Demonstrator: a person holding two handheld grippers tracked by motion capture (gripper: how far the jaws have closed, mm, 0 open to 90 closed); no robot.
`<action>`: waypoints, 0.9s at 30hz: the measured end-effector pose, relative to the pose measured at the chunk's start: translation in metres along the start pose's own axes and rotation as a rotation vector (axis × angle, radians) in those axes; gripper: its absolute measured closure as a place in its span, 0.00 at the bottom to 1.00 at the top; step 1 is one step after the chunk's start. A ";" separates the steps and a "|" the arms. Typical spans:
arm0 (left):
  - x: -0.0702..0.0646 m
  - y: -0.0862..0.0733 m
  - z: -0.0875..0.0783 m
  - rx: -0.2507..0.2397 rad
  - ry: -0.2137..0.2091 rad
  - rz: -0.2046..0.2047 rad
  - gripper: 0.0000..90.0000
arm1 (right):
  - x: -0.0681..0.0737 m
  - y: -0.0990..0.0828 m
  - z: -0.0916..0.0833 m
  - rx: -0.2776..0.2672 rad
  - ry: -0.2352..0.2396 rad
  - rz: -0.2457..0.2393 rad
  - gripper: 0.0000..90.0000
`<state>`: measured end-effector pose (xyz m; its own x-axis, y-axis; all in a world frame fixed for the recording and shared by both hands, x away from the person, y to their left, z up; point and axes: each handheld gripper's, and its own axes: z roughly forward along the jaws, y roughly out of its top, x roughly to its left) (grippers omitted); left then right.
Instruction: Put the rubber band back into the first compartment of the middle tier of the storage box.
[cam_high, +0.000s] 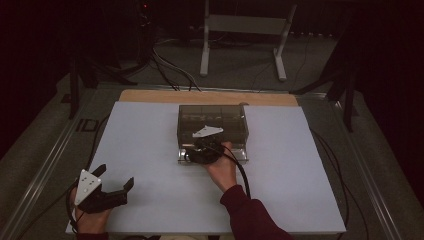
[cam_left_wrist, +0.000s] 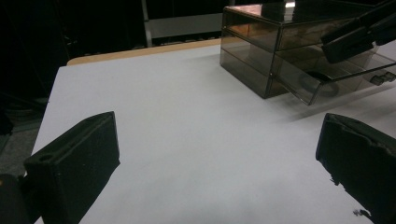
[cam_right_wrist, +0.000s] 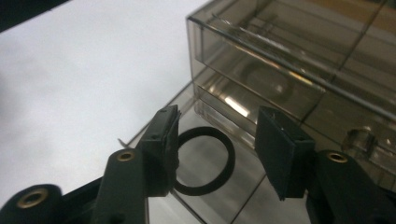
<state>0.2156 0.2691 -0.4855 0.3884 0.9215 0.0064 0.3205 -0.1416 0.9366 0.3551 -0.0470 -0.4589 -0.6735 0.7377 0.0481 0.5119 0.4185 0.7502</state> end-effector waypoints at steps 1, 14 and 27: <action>0.000 0.000 0.000 0.000 -0.001 -0.001 0.00 | 0.000 0.000 -0.001 -0.006 0.005 -0.004 0.51; -0.001 0.000 0.001 0.001 -0.005 -0.001 0.00 | -0.001 0.003 -0.011 -0.042 0.014 0.002 0.26; -0.002 -0.001 0.001 0.001 -0.007 -0.004 0.00 | -0.012 0.008 -0.031 -0.064 -0.015 -0.010 0.10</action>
<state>0.2158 0.2673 -0.4865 0.3933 0.9194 0.0000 0.3231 -0.1383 0.9362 0.3509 -0.0690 -0.4333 -0.6700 0.7417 0.0314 0.4700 0.3911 0.7913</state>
